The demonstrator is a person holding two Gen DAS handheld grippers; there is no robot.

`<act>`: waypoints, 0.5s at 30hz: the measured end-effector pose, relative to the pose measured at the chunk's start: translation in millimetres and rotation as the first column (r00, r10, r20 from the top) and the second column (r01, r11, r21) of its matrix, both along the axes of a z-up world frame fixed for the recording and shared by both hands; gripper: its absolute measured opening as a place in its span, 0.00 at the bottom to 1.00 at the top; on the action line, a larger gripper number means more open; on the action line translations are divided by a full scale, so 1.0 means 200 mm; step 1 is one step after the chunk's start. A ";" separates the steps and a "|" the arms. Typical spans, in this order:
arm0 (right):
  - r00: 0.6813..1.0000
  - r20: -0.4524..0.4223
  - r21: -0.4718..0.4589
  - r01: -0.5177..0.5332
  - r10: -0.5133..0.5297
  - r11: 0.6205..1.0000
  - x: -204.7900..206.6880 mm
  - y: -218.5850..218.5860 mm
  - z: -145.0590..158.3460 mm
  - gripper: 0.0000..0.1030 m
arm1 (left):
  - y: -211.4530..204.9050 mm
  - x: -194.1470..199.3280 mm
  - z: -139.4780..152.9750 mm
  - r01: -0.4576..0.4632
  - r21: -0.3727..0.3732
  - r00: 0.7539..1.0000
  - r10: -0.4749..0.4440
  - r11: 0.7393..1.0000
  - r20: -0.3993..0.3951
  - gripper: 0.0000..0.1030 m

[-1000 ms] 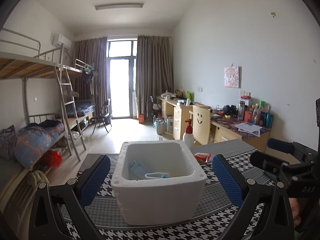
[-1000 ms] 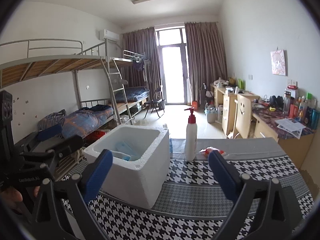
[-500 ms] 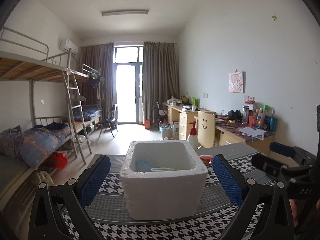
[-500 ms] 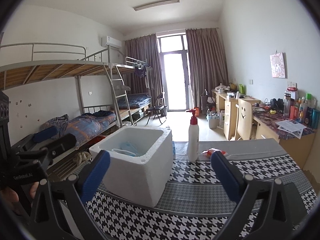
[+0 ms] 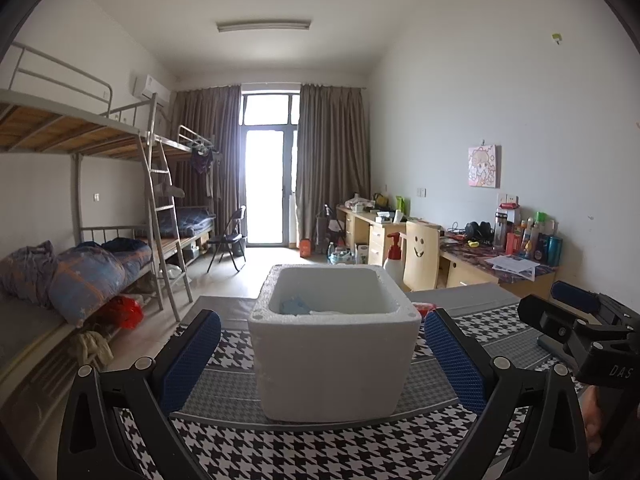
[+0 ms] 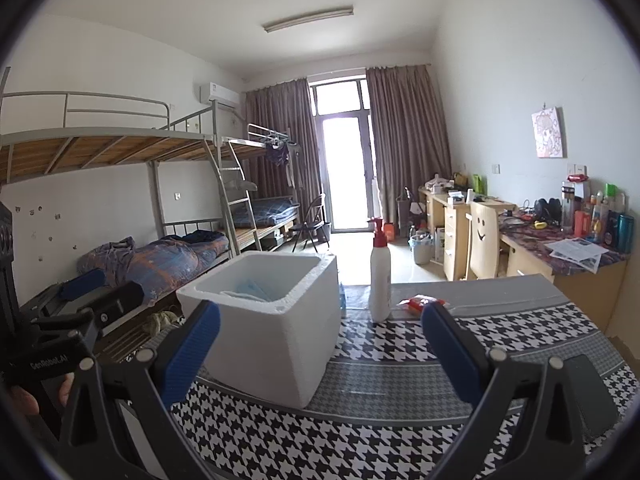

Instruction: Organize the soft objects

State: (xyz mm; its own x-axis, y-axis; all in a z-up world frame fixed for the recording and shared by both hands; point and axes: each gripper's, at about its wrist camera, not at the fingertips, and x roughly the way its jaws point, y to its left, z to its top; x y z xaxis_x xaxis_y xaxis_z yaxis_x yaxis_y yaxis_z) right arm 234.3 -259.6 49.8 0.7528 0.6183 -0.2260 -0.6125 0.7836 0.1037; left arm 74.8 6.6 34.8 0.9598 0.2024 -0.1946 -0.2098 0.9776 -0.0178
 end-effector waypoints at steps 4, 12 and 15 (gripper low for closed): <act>1.000 -0.003 0.004 0.014 -0.014 1.000 -0.02 -0.01 -0.05 0.99 | 0.00 0.00 -0.02 0.004 -0.002 1.000 -0.004 1.000 -0.001 0.99; 0.999 -0.004 0.009 0.043 -0.043 0.999 -0.02 -0.05 -0.06 0.99 | -0.02 -0.02 -0.04 -0.021 0.002 1.000 0.021 1.000 0.017 0.99; 0.999 0.004 0.004 0.054 -0.054 0.999 -0.02 -0.06 -0.06 0.99 | -0.02 -0.02 -0.05 -0.023 0.009 1.000 0.023 1.000 0.008 0.99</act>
State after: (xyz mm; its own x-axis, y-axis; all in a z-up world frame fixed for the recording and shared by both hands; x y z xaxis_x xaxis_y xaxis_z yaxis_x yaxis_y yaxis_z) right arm 230.4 -271.2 37.4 0.7859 0.5777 -0.2203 -0.5699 0.8151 0.1042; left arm 71.3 3.2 24.6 0.9563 0.2262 -0.1853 -0.2321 0.9726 -0.0109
